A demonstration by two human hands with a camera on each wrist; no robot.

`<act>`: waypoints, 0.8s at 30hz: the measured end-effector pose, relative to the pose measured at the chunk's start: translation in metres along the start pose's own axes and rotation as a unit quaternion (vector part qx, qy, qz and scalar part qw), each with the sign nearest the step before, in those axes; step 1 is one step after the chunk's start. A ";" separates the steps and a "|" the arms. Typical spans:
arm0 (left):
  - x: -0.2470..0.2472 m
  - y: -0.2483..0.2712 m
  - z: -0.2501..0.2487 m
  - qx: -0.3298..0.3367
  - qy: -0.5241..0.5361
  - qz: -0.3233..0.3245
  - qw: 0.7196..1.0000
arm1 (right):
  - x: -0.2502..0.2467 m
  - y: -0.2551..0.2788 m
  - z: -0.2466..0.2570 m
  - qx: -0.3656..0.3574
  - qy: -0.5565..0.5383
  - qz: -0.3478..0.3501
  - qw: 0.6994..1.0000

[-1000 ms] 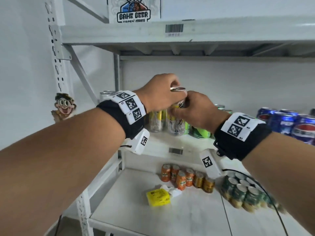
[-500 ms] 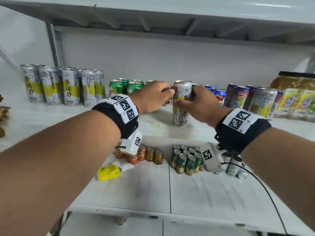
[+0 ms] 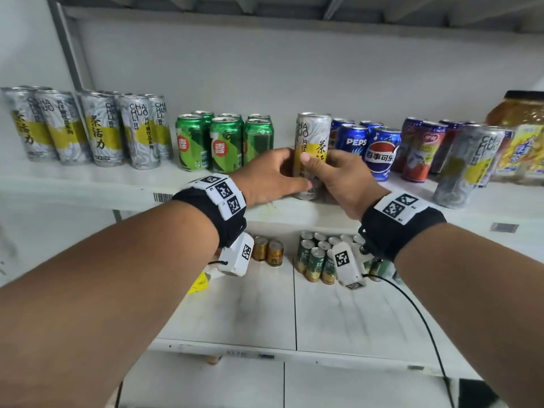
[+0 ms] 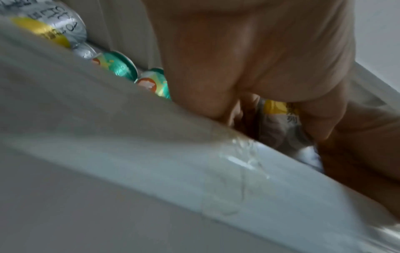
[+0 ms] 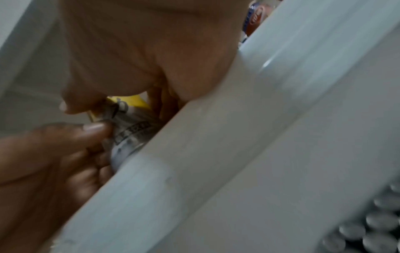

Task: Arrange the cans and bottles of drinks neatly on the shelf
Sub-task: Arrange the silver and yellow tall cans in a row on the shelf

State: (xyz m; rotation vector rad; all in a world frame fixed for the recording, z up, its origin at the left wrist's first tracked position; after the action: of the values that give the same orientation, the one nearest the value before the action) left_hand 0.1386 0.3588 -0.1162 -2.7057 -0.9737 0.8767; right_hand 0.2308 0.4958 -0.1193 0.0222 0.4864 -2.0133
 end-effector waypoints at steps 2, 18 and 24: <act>0.001 -0.004 0.006 0.009 0.016 -0.002 1.000 | -0.002 0.000 -0.003 0.013 -0.007 0.006 1.000; -0.006 -0.012 0.028 0.000 0.146 0.003 0.989 | -0.003 0.007 0.001 0.043 -0.027 -0.003 0.999; -0.005 -0.015 0.026 0.012 0.155 -0.023 0.988 | -0.003 0.006 0.002 0.045 -0.060 -0.013 0.997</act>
State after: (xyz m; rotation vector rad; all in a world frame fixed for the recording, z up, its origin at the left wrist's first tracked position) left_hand 0.1125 0.3658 -0.1303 -2.6774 -0.9450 0.4371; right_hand 0.2374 0.4950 -0.1189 -0.0487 0.3210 -2.0475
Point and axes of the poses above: each hand's wrist, its own y-axis away from the middle knuckle, its own x-axis out of the palm, z = x × y, the point moved 5 cm from there along -y, towards the middle knuckle, and after that the axes turned 4 degrees about y, right-handed, at the moved point
